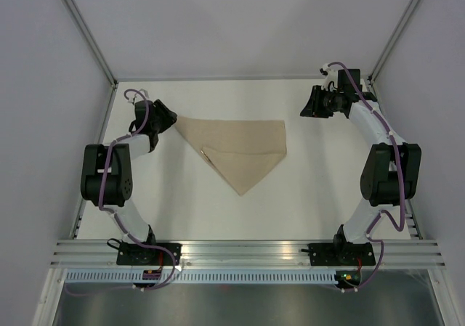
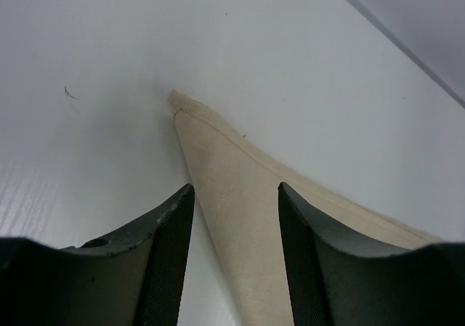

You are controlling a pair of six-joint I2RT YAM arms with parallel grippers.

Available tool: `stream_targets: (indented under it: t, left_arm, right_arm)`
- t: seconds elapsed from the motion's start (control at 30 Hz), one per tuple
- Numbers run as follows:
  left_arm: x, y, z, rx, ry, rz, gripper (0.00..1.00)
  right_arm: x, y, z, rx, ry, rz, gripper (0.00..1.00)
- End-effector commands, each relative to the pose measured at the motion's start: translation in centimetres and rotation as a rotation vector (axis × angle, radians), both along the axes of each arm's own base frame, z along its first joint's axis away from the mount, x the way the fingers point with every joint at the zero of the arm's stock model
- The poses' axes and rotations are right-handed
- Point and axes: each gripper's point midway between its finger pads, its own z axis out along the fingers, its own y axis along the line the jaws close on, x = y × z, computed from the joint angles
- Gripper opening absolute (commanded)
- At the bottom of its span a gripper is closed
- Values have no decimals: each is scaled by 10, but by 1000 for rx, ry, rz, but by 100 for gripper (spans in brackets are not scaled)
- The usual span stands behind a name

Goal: Fold the napkin, place the utensils inside, and roll it up
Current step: Fold the napkin at the center of the board.

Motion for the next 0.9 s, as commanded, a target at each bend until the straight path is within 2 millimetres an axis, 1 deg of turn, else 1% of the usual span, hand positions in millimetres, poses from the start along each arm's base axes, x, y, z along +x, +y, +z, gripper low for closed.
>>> stream_targets:
  t: [0.0,0.03,0.07,0.1,0.13,0.17,0.23,0.27,0.33,0.37,0.43,0.47,0.5,0.6,0.63,0.67,0.73,0.77,0.87]
  left_arm:
    - [13,-6,-8,5,55,-40,55]
    - [13,-5,-16,1,92,-31,55]
    - [19,-5,-14,0,91,-29,55]
    - [20,-4,-14,2,95,-23,55]
    - [18,0,-19,4,121,-2,55]
    - [22,0,-16,4,117,4,55]
    - [24,1,-23,6,145,8,55]
    - [27,1,-22,6,163,6,55]
    - [29,2,-31,4,199,15,54]
    - [31,3,-31,4,220,23,53]
    - [31,3,-37,-4,245,35,52]
    - [34,7,-34,5,237,58,52]
    - [29,8,-39,5,269,62,52]
    - [28,10,-43,8,296,79,51]
    - [27,11,-47,12,313,83,51]
    - [30,12,-44,12,313,86,50]
    - [29,11,-49,10,336,81,49]
    - [33,10,-49,9,336,80,49]
    - [37,10,-52,9,353,82,47]
  right_arm:
    - [3,3,16,15,-33,8,34]
    - [3,4,15,14,-33,10,34]
    - [3,3,15,15,-33,10,34]
    - [3,4,14,15,-30,11,34]
    - [3,4,12,14,-27,13,33]
    - [3,4,12,14,-25,13,34]
    - [3,3,11,14,-25,12,33]
    - [3,4,10,14,-23,15,34]
    - [3,4,10,14,-21,15,34]
    - [4,3,10,15,-24,15,34]
    - [4,4,10,16,-22,14,34]
    - [4,3,9,15,-23,15,34]
    - [4,4,9,14,-22,17,33]
    - [4,4,8,17,-19,16,33]
    - [4,4,7,16,-18,16,33]
    - [4,4,7,17,-17,15,33]
    - [4,4,8,16,-18,17,33]
    - [4,4,8,17,-19,15,33]
    - [3,5,8,18,-17,15,33]
